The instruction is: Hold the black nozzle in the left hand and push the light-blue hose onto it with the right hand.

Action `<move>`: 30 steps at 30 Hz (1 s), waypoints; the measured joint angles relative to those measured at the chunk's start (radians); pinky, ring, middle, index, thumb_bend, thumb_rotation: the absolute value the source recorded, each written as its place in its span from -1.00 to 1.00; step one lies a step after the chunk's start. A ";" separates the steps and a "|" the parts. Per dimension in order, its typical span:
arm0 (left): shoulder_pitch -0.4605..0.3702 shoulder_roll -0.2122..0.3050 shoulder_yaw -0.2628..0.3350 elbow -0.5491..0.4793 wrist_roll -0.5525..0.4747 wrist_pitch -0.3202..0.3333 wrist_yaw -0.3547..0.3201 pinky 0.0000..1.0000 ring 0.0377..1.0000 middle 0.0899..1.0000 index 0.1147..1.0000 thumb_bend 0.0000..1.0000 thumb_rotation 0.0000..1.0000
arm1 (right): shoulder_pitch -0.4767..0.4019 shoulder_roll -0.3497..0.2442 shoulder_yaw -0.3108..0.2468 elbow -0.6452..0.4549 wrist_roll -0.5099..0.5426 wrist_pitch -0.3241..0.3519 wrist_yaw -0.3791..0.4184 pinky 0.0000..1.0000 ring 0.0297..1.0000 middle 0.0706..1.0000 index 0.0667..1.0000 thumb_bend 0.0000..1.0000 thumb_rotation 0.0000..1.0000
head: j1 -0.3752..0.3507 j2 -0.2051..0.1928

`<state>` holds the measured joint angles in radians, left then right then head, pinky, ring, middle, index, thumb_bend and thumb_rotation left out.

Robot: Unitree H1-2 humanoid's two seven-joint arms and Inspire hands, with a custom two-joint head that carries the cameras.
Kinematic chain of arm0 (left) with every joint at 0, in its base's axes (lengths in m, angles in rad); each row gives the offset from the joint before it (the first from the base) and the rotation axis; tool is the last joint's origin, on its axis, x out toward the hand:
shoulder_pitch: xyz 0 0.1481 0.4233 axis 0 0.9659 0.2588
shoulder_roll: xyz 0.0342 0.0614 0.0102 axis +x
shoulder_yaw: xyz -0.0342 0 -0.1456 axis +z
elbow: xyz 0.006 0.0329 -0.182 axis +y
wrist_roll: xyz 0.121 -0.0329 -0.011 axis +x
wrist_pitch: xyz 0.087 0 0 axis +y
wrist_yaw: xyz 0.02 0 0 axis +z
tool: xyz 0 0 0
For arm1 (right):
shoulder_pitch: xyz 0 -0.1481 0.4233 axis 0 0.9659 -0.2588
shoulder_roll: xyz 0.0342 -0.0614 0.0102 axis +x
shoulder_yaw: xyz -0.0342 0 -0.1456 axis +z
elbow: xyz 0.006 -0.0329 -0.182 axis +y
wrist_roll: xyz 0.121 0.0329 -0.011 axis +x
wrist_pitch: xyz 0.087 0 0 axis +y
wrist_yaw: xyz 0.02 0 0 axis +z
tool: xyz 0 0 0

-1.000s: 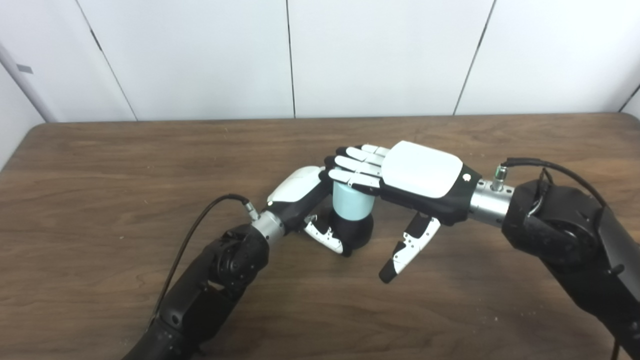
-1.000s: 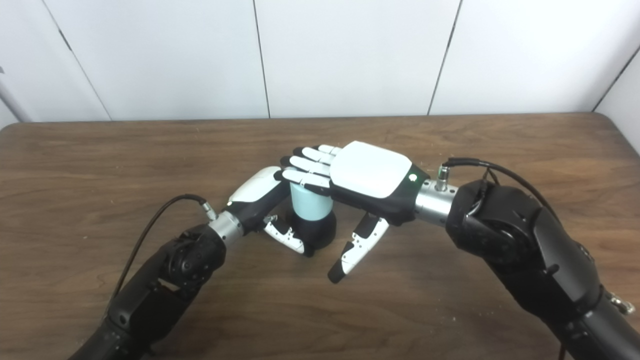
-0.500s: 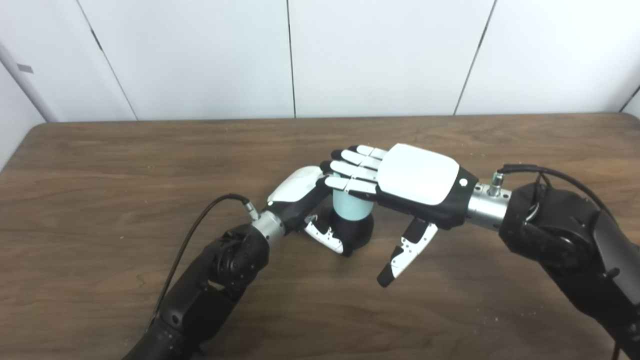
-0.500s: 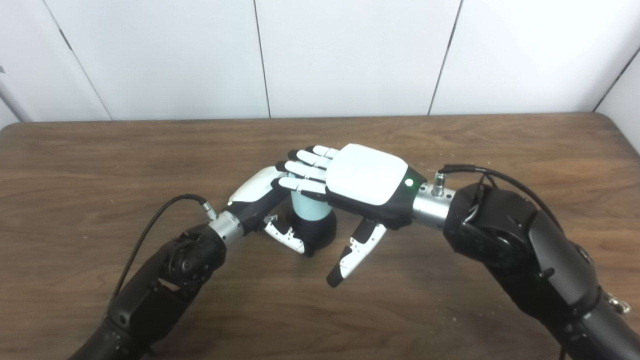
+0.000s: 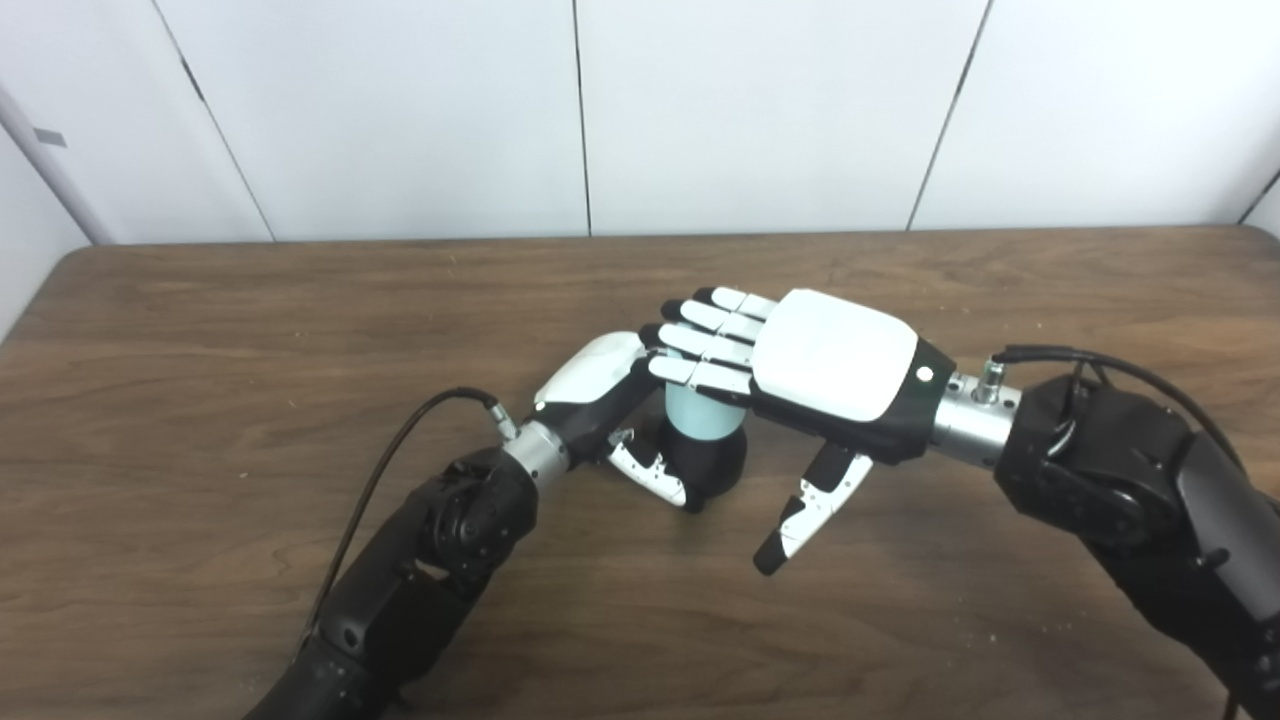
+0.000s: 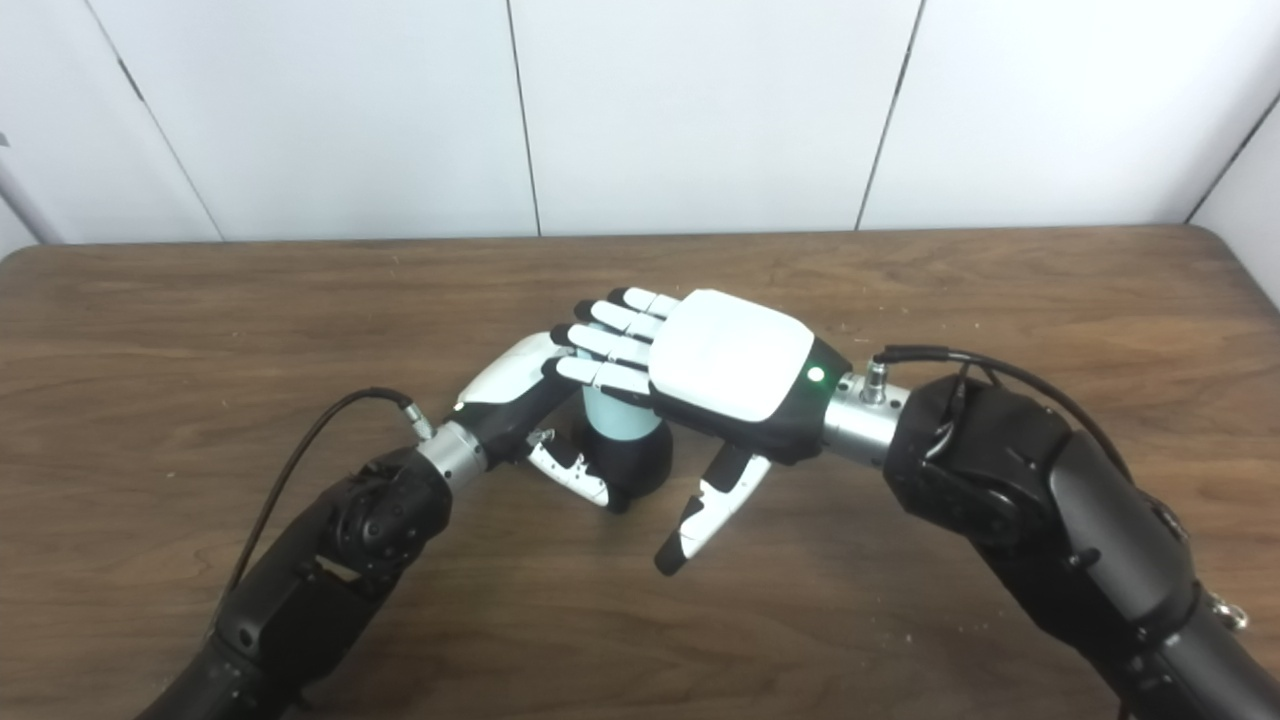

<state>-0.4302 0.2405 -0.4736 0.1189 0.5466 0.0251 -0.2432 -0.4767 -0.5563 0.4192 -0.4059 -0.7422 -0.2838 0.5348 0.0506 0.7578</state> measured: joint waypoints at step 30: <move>-0.002 -0.005 0.006 0.010 -0.009 0.000 -0.001 1.00 0.12 -0.19 -0.12 0.05 -1.00 | 0.058 0.211 -0.286 -0.004 0.255 0.542 0.063 0.74 1.00 1.00 1.00 0.73 0.42 | 0.000 -0.011</move>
<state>-0.4326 0.2355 -0.4679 0.1284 0.5377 0.0247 -0.2444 -0.4182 -0.3452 0.1330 -0.4102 -0.4870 0.2584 0.5974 0.0506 0.7470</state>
